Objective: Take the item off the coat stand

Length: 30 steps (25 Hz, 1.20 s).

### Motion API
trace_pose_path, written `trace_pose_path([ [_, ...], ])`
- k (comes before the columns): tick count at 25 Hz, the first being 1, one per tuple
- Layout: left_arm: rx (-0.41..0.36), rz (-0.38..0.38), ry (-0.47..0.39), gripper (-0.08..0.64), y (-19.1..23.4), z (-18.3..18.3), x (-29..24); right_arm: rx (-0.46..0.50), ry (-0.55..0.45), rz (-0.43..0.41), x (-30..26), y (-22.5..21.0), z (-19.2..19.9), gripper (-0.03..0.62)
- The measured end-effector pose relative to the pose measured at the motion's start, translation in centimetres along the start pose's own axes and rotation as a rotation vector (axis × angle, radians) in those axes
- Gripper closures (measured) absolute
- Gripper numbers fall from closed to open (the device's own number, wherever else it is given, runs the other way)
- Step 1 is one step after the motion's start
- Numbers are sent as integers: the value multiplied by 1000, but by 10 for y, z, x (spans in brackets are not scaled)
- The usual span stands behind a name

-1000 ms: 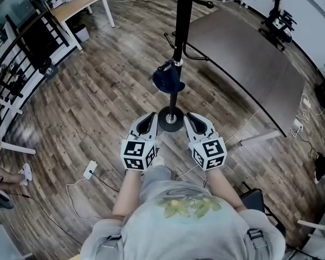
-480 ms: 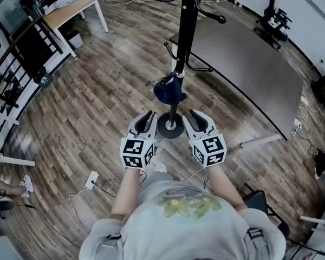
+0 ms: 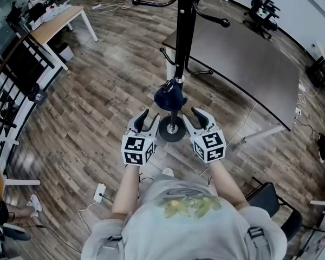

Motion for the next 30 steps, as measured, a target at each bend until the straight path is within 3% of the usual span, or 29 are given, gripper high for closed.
trace_pose_path([
  [7,-31,-30,56,352,25,19,-28,31,64,21,-14,-10,20,451],
  [20,-76,-46,173,321,56,52,-82,71,159,-13,-62,-25,51,449],
  [24,-93,-79,185,307,66,56,-97,126,190,-21,-79,-25,58,449],
  [30,-91,-62,224,305,71,67,-115,136,247,-38,-93,-26,74,449],
])
Point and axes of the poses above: the fingertips, and each gripper's own axes: x backward along the fingers, y to its left, z out of its underside, the point moved 4 cm from there along x, backward along the fingers, and after that the axes turned 7 degrees about x, right-handed, at the moved point
